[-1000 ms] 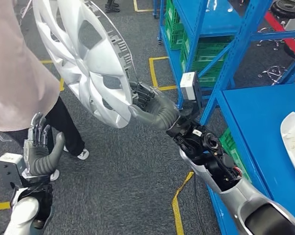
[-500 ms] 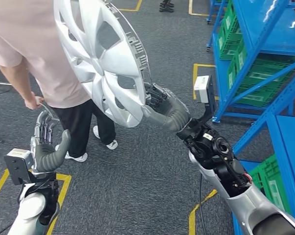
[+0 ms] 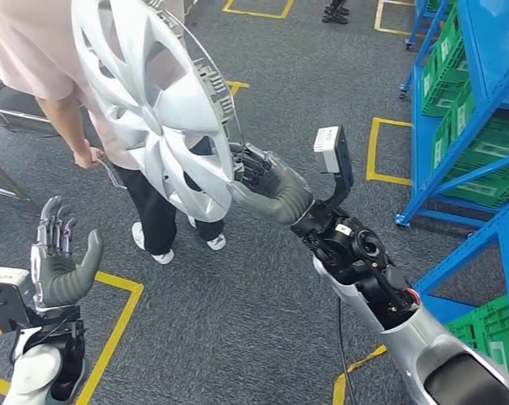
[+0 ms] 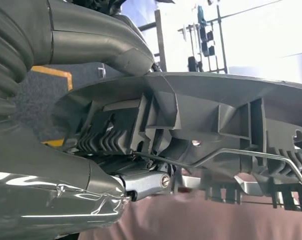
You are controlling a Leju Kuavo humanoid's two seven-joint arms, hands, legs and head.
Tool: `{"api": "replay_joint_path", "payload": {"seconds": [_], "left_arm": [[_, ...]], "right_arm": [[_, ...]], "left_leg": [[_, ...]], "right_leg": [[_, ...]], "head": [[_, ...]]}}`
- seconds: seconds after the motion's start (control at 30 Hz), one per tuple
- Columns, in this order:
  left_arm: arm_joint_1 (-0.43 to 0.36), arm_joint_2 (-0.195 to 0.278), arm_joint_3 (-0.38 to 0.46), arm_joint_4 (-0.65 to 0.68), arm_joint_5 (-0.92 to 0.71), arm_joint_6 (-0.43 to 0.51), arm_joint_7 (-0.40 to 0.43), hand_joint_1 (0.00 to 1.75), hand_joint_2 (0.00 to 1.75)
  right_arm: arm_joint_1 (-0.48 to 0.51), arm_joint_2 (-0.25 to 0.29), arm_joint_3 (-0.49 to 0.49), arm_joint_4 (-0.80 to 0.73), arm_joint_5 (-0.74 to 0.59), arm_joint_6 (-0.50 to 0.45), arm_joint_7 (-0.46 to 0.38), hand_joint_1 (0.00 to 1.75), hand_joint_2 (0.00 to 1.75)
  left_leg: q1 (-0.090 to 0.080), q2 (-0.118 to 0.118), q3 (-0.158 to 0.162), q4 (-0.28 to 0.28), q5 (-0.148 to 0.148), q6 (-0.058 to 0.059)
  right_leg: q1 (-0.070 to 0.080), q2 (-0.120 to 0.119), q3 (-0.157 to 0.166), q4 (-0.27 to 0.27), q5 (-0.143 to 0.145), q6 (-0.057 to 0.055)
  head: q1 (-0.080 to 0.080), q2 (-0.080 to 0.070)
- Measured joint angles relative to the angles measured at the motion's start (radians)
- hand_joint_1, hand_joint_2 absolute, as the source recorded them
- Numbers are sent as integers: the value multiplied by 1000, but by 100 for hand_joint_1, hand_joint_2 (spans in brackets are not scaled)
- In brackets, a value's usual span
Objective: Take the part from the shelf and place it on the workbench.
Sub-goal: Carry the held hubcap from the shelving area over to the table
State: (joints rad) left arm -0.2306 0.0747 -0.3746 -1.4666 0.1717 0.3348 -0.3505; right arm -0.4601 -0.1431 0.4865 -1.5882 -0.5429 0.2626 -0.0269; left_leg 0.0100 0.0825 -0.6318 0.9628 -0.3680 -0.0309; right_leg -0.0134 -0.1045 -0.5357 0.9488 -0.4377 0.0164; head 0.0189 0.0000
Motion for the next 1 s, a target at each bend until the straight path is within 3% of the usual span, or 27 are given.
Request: {"api": "replay_joint_path", "payload": {"seconds": [0.03,0.1,0.17,0.23,0.3,0.33,0.37,0.4,0.47,0.53,0.6,0.67,0.73,0.8,0.83,0.87,0.93,1.0], "left_arm": [[-3,0,0,0,1,-2,-1,0,175],[-5,1,0,-1,5,-7,-6,0,175],[-10,0,0,-1,8,-12,-14,0,175],[-16,-2,0,-1,9,-14,-20,0,175],[-16,-3,0,0,11,-15,-23,0,175],[-15,-3,0,0,11,-15,-23,0,175],[-15,-3,0,1,11,-15,-24,0,175],[-15,-3,0,1,11,-15,-25,0,175],[-16,-4,0,2,12,-15,-27,0,175],[-15,-4,0,3,12,-18,-29,0,175],[-13,-4,0,4,13,-21,-32,0,175],[-15,-2,0,5,14,-23,-34,0,175],[-21,-2,0,7,16,-24,-36,0,175],[-23,-2,0,12,18,-24,-38,0,175],[-22,-3,0,14,19,-24,-39,0,175],[-22,-3,0,17,21,-24,-40,0,175],[-24,-3,0,19,23,-24,-43,0,175],[-29,-4,0,20,23,-24,-46,0,175]], "right_arm": [[-2,0,0,0,-6,2,0,175,175],[-4,0,0,0,-21,10,-1,175,175],[-4,0,0,-1,-34,24,-4,175,175],[-3,-1,0,-2,-44,42,-8,175,175],[1,-2,1,-3,-52,56,-11,175,175],[3,-2,2,-3,-55,60,-11,175,175],[4,-2,2,-3,-58,62,-11,175,175],[5,-2,2,-3,-60,63,-10,175,175],[6,-2,2,-4,-66,70,-10,175,175],[5,-2,3,-5,-76,83,-11,175,175],[4,-2,5,-5,-84,96,-11,175,175],[2,-2,9,-5,-89,106,-11,175,175],[0,-2,10,-5,-94,117,-12,175,175],[-1,-2,12,-5,-98,128,-14,175,175],[-1,-2,15,-4,-99,131,-14,175,175],[-1,-2,17,-3,-99,132,-14,175,175],[-1,-2,20,-2,-99,133,-13,175,175],[-3,-2,22,-1,-98,133,-14,175,175]], "left_leg": [[-3,-1,4,-9,-3,9],[-3,-30,5,-9,-4,25],[2,-55,11,-13,-3,39],[4,-80,13,-14,-3,48],[2,-110,15,-13,-4,52],[0,-126,16,-13,-5,52],[0,-142,18,-11,-6,52],[0,-159,20,-10,-7,51],[0,-189,19,-5,-10,45],[4,-214,8,-3,-6,35],[8,-236,-2,-4,-1,21],[4,-198,-19,24,-19,10],[0,-126,-73,131,-71,2],[5,-96,-142,260,-113,-6],[8,-91,-157,283,-111,-8],[10,-86,-150,266,-92,-10],[11,-56,-80,130,-29,-9],[5,-22,-20,16,6,2]], "right_leg": [[4,-10,3,-1,-3,5],[2,-22,11,-1,-12,17],[-5,23,-5,44,-46,26],[-7,84,-68,179,-111,28],[-5,101,-136,309,-150,28],[-5,103,-149,324,-141,27],[-5,105,-143,295,-109,24],[-6,114,-120,231,-65,20],[-10,160,-66,91,4,12],[-11,188,-36,28,13,8],[-11,166,-23,14,10,4],[-15,139,-15,3,14,-5],[-14,111,-10,-3,16,-12],[-12,82,-10,-3,14,-15],[-12,68,-9,-3,13,-15],[-12,54,-9,-3,11,-14],[-12,29,-5,-1,6,-8],[-6,11,-1,0,-1,3]], "head": [[2,0],[9,0],[13,0],[26,0],[39,0],[42,0],[45,0],[49,0],[53,0],[54,0],[54,0],[45,0],[30,0],[18,0],[14,0],[9,0],[2,0],[0,0]]}}
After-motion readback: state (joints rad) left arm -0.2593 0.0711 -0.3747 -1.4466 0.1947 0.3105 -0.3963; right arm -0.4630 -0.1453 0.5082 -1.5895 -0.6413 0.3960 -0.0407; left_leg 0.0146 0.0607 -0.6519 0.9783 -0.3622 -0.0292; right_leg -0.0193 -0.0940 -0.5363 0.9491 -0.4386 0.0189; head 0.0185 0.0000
